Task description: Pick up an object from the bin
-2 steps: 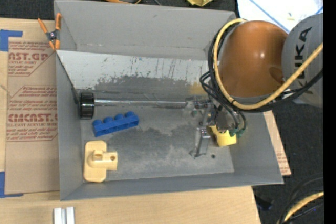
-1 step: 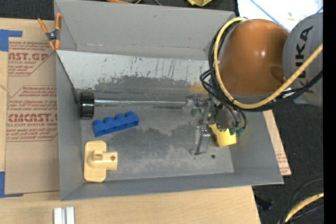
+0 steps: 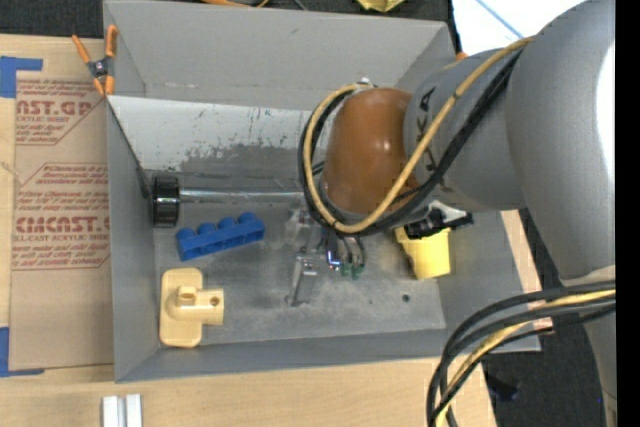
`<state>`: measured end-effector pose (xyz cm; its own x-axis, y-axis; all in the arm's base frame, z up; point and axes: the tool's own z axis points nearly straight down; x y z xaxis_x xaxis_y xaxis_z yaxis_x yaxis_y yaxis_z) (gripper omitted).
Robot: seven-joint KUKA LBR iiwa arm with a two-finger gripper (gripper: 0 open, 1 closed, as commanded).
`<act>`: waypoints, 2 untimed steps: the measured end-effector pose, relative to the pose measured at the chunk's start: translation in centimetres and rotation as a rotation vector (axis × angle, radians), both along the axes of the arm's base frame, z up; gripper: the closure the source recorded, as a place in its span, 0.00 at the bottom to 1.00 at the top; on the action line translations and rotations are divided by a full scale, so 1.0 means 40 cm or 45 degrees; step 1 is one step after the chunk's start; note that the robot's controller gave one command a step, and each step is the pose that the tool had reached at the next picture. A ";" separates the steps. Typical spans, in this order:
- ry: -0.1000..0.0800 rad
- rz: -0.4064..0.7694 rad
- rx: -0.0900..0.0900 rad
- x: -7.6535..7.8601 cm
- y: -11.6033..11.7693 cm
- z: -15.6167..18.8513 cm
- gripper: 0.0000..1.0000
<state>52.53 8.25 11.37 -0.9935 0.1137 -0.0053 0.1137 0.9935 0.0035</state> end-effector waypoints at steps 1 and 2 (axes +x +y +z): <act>-0.008 0.059 -0.002 0.007 0.054 0.084 0.00; 0.007 -0.047 0.002 0.055 0.286 -0.022 0.00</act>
Offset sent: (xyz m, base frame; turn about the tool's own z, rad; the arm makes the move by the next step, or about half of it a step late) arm 0.0230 0.1120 -0.0074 0.0407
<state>54.72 19.68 10.51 -0.9886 0.1505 0.0000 0.1505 0.9886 0.0043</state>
